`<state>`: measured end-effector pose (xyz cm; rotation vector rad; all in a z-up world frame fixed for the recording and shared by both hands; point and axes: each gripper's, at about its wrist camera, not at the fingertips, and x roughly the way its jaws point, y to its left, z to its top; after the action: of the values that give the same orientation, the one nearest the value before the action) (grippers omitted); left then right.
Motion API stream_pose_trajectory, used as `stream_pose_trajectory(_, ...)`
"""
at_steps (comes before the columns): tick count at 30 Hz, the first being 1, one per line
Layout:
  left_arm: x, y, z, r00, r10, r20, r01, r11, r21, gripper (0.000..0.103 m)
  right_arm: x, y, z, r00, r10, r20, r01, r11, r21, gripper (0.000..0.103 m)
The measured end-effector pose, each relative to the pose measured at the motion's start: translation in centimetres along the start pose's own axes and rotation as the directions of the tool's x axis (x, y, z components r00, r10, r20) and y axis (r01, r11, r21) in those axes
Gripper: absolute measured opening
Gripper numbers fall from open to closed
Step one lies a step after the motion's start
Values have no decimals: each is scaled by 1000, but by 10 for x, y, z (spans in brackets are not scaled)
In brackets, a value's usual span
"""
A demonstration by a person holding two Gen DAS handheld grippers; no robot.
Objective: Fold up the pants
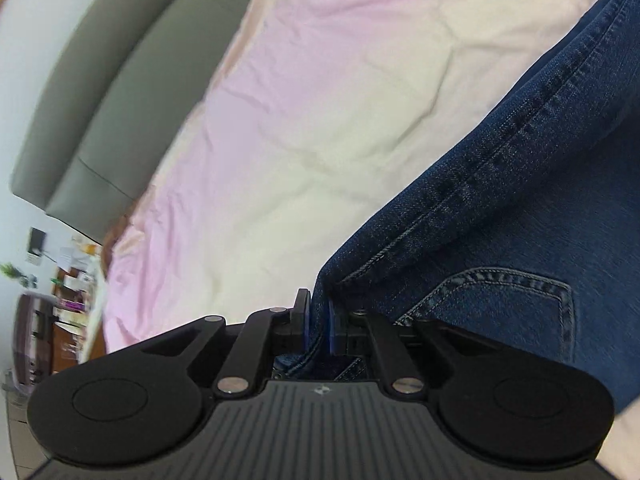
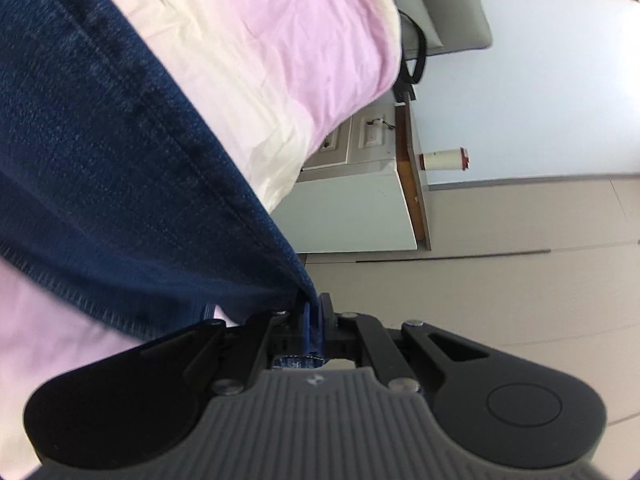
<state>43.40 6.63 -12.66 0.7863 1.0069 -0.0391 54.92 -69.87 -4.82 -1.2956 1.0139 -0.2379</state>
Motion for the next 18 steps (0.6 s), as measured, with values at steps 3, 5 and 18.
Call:
stream_pose_trajectory(3, 38, -4, 3, 998, -50, -46, 51, 999, 17, 13, 31, 13, 34, 1000, 4, -23, -5, 999, -41, 0)
stream_pose_trajectory(5, 58, -6, 7, 995, -67, -76, 69, 997, 32, 17, 49, 24, 52, 999, 4, -39, -7, 997, -81, 0)
stream_pose_trajectory(18, 47, -1, -11, 999, -35, 8, 35, 999, 14, 13, 90, 56, 61, 988, -3, -155, -31, 976, -214, 0)
